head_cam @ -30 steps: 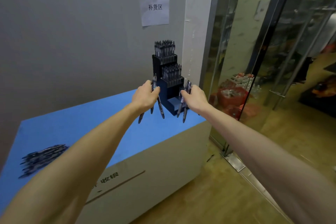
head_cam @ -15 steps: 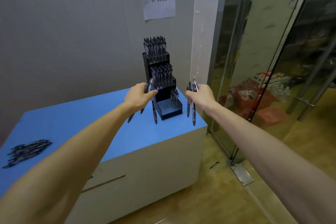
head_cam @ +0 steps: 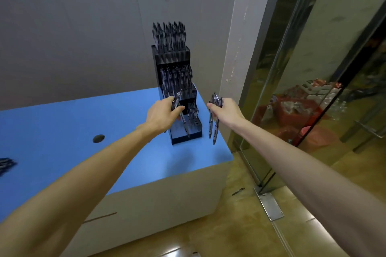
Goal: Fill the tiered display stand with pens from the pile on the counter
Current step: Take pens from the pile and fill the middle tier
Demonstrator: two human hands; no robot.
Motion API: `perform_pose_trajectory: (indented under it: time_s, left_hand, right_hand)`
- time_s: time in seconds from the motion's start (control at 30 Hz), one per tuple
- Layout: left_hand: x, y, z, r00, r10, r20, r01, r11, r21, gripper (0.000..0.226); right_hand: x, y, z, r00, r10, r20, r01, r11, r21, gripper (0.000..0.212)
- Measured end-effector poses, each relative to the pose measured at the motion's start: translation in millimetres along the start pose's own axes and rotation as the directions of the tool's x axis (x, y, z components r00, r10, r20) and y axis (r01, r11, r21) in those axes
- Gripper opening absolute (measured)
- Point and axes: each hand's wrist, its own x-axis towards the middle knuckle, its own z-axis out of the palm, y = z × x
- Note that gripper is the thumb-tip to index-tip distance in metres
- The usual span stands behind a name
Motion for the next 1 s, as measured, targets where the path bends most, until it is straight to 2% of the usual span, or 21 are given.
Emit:
perform_pose_trajectory:
  time_s: [0.23, 0.43, 0.67, 0.83, 1.0]
  left_hand:
    - [48.8, -7.4, 27.9, 0.999, 0.037, -0.034, -0.034, 0.995, 0.097, 0.039]
    - [68.1, -14.5, 50.7, 0.997, 0.063, -0.042, -0.055, 0.982, 0.178, 0.036]
    - [73.0, -20.8, 77.8, 0.995, 0.007, -0.101, 0.013, 0.980, 0.198, 0.033]
    - [79.2, -14.9, 92.1, 0.992, -0.018, -0.121, 0.047, 0.969, 0.243, 0.029]
    - [79.4, -20.0, 103.9, 0.995, -0.006, -0.095, 0.037, 0.946, 0.322, 0.028]
  right_hand:
    - [58.1, 33.3, 20.1, 0.994, -0.103, 0.029, 0.107, 0.976, -0.192, 0.021]
    - [88.9, 49.6, 23.7, 0.986, -0.120, 0.117, 0.129, 0.989, -0.071, 0.025]
    - [119.0, 72.7, 30.1, 0.964, -0.125, 0.235, 0.111, 0.991, 0.071, 0.028]
    - [139.8, 77.0, 31.9, 0.935, -0.171, 0.312, 0.159, 0.985, 0.066, 0.030]
    - [154.6, 84.9, 39.1, 0.888, -0.250, 0.385, 0.279, 0.960, -0.019, 0.028]
